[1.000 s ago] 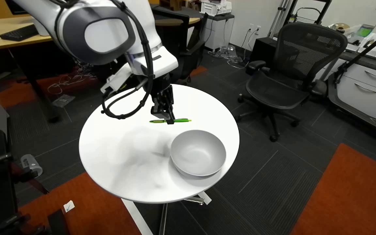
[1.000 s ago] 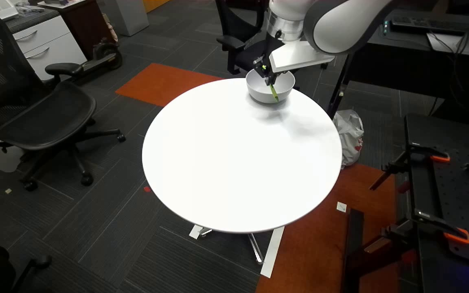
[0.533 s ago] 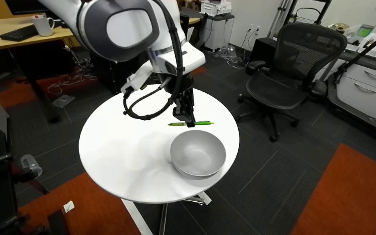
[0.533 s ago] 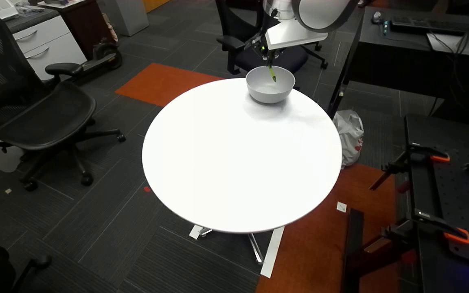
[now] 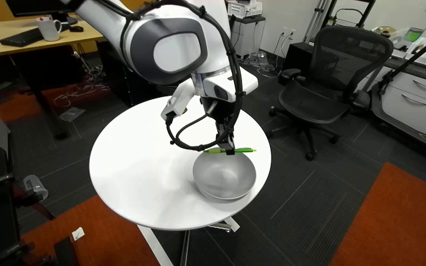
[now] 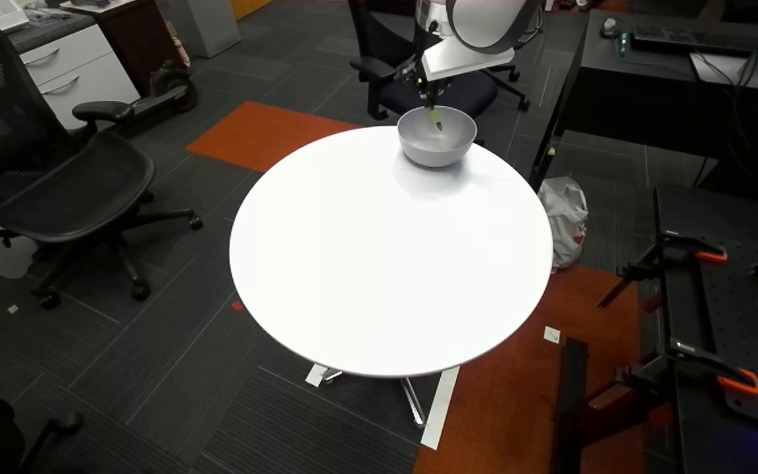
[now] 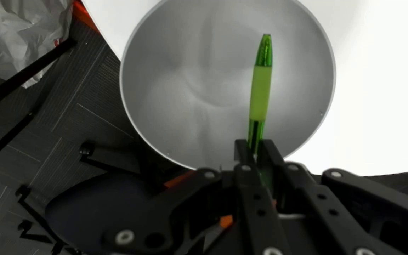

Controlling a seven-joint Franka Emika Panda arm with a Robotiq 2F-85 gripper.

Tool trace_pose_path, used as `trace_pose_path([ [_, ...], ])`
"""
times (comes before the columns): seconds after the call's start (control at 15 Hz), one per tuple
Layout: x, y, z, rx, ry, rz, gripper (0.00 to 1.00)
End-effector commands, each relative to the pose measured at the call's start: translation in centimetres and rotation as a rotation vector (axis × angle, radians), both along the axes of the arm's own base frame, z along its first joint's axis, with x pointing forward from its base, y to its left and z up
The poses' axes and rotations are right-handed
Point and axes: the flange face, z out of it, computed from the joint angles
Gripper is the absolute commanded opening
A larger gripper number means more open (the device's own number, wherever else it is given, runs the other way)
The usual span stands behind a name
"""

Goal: Put the pen in the white bowl

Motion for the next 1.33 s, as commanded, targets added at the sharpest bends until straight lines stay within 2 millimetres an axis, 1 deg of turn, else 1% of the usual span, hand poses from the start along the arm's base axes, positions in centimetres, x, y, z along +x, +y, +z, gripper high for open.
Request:
trace_pose_path([
  [0.0,1.6,-0.5,-0.4,0.031,0.047,0.022,0.03],
  [0.07,1.8,-0.6,-0.5,0.035,0.058,0.024,0.03],
  [0.13,1.9,-0.7,-0.7,0.044,0.069,0.022,0.37],
  [0.2,2.1,-0.8,-0.8,0.047,0.077,0.020,0.38],
  [0.4,2.4,-1.0,-0.9,0.050,0.096,0.019,0.58],
  [0.67,2.8,-1.2,-0.9,0.050,0.108,0.015,0.88],
  [0.73,2.9,-1.1,-0.9,0.050,0.107,0.014,0.97],
  [0.8,2.9,-1.2,-0.8,0.049,0.106,0.014,1.00],
  [1.0,3.0,-1.1,-0.7,0.054,0.109,0.021,1.00],
  [1.07,2.6,-1.0,-1.1,0.026,0.092,0.007,1.00],
  [1.27,2.6,-1.0,-1.3,0.026,0.095,0.007,1.00],
])
